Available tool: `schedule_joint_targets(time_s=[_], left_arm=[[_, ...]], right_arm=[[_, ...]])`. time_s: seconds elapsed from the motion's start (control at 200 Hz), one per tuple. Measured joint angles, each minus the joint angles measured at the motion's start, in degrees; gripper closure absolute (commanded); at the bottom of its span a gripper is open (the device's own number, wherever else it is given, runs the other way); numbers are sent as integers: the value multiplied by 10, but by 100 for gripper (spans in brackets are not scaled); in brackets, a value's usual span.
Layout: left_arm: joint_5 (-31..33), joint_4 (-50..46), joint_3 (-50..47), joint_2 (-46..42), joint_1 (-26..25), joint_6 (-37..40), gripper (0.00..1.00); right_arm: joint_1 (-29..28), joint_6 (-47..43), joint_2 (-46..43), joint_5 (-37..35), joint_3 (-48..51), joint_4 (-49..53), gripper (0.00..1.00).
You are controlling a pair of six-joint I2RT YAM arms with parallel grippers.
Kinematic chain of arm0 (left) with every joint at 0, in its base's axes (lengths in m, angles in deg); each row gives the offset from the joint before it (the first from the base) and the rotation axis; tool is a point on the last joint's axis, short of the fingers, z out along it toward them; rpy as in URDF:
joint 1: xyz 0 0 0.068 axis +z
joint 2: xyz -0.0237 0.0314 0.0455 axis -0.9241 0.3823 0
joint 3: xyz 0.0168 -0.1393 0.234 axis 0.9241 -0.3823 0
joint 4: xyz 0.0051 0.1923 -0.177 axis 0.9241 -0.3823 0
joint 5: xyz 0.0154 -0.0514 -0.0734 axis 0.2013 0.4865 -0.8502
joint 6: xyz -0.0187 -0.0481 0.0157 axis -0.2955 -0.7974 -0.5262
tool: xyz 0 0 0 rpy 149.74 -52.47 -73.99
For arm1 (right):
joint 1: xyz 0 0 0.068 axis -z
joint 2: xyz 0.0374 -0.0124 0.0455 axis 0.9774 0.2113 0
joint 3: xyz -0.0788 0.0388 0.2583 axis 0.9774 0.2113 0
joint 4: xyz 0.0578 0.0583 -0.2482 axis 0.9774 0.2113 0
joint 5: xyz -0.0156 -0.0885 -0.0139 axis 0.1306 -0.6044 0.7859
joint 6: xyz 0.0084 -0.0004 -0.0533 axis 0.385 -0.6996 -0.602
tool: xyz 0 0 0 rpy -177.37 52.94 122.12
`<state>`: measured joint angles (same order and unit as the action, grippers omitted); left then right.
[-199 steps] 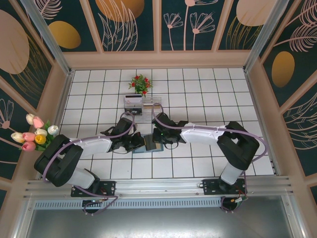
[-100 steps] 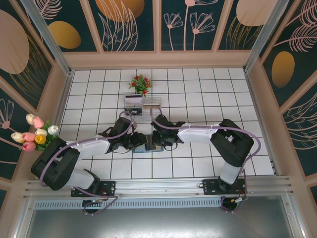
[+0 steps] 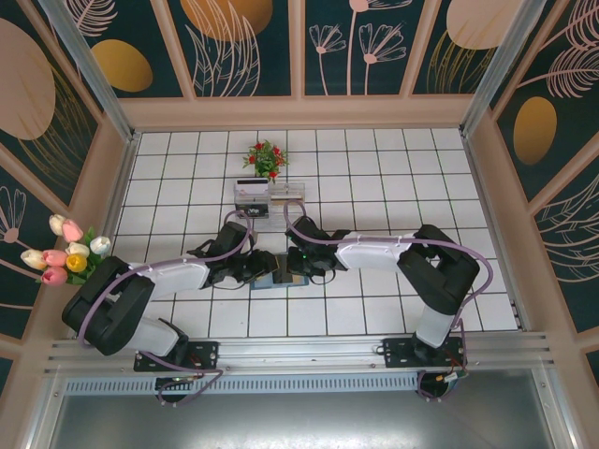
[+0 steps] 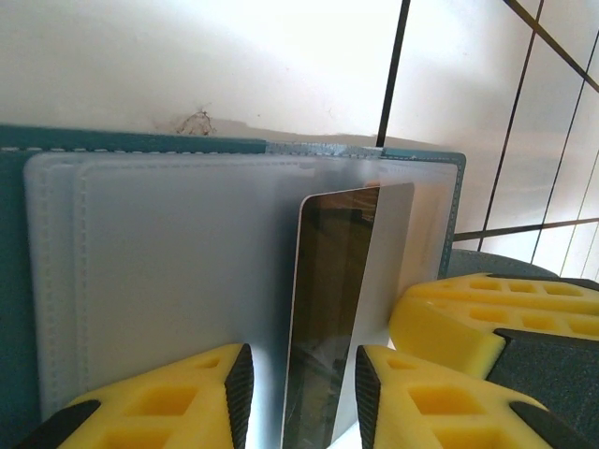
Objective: Take the credit cards out of the card holder
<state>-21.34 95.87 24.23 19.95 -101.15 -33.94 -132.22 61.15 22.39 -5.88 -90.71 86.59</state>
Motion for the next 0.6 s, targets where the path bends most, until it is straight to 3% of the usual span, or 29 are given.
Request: schedule_joint_targets(time_s=[0.28,0.601], left_arm=[[-35,45,-6,18,3,-10,70],[-45,58,-14,25,9,-12,88]], right_arm=[[1,0,1,4,2,-4,84],[3,0,1,8,2,-4,84]])
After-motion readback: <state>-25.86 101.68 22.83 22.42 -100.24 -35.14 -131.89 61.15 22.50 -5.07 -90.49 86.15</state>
